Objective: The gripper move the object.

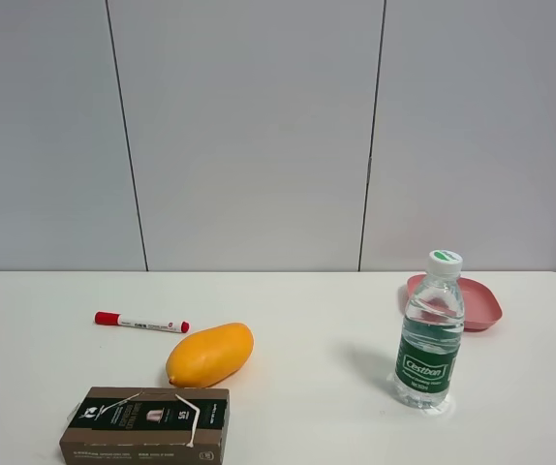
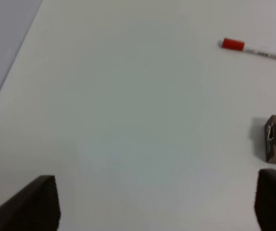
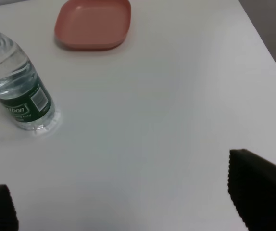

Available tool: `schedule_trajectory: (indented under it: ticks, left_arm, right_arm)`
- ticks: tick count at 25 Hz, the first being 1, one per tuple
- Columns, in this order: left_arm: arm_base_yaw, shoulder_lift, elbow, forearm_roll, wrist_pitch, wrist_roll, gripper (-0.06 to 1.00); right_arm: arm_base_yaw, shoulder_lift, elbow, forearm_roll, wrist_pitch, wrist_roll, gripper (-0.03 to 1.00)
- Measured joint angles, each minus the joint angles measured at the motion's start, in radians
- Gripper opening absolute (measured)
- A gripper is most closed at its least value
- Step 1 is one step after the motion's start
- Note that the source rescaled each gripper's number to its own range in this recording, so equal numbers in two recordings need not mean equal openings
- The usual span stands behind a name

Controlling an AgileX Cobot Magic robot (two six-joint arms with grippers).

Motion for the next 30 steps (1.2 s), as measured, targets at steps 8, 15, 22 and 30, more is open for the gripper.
schedule_trajectory:
  ticks: [8, 15, 22, 30]
  left_arm:
    - [0.104, -0.093, 0.133, -0.109, -0.107, 0.078, 0.52]
    - [0.108, -0.208, 0.236, -0.189, -0.197, 0.123, 0.52]
    - [0.108, -0.259, 0.256, -0.169, -0.183, 0.129, 0.52]
    - [0.108, -0.259, 0.257, -0.167, -0.179, 0.129, 0.52]
  right_arm:
    - [0.000, 0.000, 0.000, 0.000, 0.000, 0.000, 1.00]
    - [0.000, 0.000, 0.000, 0.000, 0.000, 0.000, 1.00]
    - [0.000, 0.000, 0.000, 0.000, 0.000, 0.000, 1.00]
    - [0.000, 0.000, 0.000, 0.000, 0.000, 0.000, 1.00]
